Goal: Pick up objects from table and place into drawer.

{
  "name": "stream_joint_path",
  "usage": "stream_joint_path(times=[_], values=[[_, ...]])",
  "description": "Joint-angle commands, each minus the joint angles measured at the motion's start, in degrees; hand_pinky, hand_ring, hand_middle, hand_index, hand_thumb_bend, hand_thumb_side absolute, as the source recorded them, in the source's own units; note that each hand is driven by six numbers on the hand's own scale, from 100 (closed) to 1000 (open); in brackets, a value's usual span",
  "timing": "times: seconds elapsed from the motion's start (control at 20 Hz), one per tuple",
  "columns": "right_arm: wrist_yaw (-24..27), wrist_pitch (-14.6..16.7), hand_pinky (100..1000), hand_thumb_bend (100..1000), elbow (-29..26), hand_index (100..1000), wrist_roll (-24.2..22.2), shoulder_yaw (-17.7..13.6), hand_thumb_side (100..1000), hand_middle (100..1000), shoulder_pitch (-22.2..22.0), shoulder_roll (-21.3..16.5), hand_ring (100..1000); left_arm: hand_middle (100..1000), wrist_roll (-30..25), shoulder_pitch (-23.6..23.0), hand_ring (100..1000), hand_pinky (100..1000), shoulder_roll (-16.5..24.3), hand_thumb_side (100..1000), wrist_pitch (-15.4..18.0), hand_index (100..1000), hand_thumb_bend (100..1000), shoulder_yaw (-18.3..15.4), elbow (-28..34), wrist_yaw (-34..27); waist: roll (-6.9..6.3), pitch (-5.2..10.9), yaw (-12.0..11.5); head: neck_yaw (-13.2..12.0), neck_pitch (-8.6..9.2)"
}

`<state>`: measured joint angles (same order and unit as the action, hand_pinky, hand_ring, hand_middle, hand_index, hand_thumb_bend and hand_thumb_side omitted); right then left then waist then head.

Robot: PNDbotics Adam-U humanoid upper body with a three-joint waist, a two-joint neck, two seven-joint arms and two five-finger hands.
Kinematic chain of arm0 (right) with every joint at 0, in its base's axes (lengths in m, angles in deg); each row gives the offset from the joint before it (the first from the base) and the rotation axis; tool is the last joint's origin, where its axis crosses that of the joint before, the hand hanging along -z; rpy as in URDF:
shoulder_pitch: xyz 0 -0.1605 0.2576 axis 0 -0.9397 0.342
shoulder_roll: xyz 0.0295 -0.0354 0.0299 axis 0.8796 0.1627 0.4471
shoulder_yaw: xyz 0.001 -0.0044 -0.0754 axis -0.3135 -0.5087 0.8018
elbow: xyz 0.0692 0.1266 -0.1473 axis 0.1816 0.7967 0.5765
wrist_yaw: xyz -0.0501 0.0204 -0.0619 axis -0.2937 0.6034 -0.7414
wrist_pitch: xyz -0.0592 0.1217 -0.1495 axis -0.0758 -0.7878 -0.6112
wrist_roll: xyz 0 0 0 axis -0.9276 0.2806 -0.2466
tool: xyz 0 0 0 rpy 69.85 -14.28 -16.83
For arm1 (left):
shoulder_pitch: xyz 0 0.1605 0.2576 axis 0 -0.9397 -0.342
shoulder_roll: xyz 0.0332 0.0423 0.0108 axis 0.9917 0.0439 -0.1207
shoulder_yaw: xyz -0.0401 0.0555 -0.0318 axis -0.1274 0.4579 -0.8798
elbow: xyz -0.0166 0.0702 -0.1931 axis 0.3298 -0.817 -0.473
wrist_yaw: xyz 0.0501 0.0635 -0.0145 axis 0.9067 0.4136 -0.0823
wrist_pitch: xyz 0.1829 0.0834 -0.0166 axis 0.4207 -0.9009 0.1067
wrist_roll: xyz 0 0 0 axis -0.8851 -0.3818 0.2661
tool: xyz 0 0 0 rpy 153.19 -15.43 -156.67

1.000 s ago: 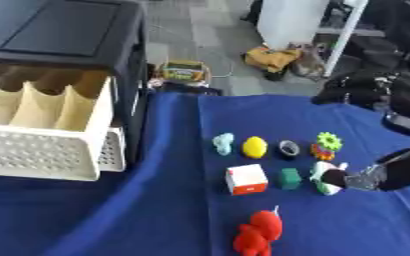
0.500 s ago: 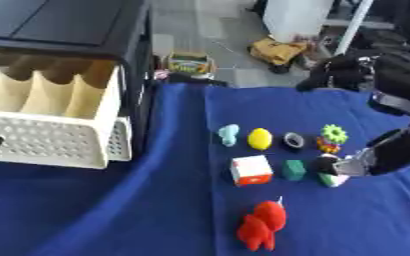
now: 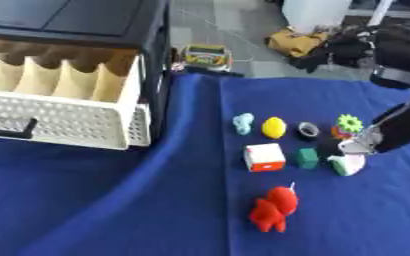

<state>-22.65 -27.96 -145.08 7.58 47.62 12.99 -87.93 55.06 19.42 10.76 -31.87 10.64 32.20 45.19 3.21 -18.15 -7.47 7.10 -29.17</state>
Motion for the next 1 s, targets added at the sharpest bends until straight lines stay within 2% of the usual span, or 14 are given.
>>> stream_joint_path(times=[0.05, 0.45, 1.0], values=[[0.0, 1.1, 810, 590, 3.1, 915, -1.9, 0.9, 543, 725, 2.3, 0.5, 836, 735, 1.5, 0.1, 668, 579, 0.7, 613, 4.6, 894, 100, -1.2, 0.8, -3.6, -0.43, 1.50, -0.2, 0.6, -0.75], [-2.1, 3.1, 809, 605, 11.1, 918, -3.9, 3.8, 533, 727, 6.5, 4.7, 835, 736, -6.4, 0.2, 666, 575, -0.1, 612, 4.6, 892, 100, -2.5, 0.8, -11.7, -0.54, 2.07, -0.7, 2.0, -0.58], [-5.7, 6.0, 803, 651, 19.3, 839, -5.7, 6.8, 467, 661, 9.5, 8.5, 827, 737, -16.4, 0.4, 664, 574, -1.2, 604, 4.6, 888, 100, -4.6, 0.8, -20.2, -0.55, 1.15, -1.6, 3.3, 0.31]])
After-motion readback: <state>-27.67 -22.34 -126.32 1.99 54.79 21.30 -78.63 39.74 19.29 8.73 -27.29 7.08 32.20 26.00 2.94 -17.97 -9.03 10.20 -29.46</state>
